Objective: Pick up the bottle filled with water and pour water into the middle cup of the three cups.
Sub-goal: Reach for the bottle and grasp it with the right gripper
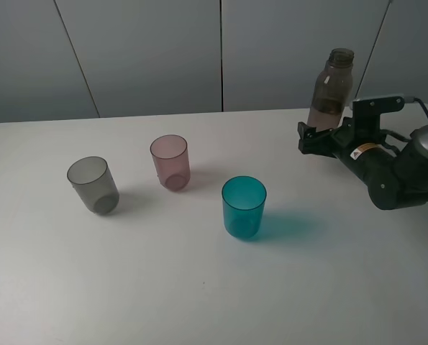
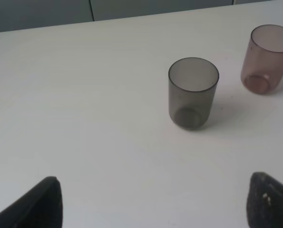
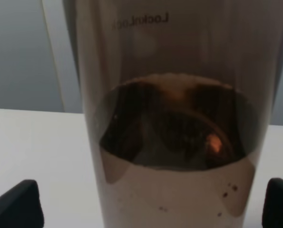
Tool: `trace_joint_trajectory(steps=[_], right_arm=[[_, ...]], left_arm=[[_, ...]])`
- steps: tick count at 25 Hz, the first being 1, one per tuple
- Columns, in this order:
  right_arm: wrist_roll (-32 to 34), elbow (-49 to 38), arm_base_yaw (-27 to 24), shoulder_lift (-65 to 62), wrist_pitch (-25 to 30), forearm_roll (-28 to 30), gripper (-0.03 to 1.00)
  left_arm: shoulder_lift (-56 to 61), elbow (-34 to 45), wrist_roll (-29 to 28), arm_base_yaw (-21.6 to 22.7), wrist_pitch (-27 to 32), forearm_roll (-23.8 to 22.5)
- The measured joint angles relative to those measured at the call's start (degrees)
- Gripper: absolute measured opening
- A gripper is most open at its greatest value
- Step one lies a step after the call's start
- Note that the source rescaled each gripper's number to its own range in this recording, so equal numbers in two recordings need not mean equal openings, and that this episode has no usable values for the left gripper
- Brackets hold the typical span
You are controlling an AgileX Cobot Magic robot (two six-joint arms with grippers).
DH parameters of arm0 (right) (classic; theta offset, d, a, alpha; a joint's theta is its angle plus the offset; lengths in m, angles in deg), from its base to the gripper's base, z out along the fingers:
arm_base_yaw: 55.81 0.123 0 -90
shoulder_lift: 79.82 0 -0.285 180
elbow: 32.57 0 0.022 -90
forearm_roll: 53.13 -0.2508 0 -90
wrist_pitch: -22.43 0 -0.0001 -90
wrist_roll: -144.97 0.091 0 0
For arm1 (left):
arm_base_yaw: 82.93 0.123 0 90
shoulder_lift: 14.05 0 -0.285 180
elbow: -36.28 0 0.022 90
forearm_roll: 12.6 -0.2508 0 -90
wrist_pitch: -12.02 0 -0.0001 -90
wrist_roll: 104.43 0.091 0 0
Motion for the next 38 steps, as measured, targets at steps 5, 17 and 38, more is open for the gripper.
trace_joint_trajectory(steps=[5, 17, 38], right_arm=[[-0.5, 2.7, 0.0, 1.4, -0.1, -0.7, 1.00], [-0.7, 7.3, 0.0, 3.0, -0.3, -2.0, 1.00], [-0.7, 9.9, 0.0, 6.7, -0.2, -2.8, 1.00]], left_arm=[[0.0, 0.0, -0.2, 0.0, 0.0, 0.0], [0.0, 0.0, -0.2, 0.0, 0.0, 0.0], [0.0, 0.0, -0.2, 0.0, 0.0, 0.0]])
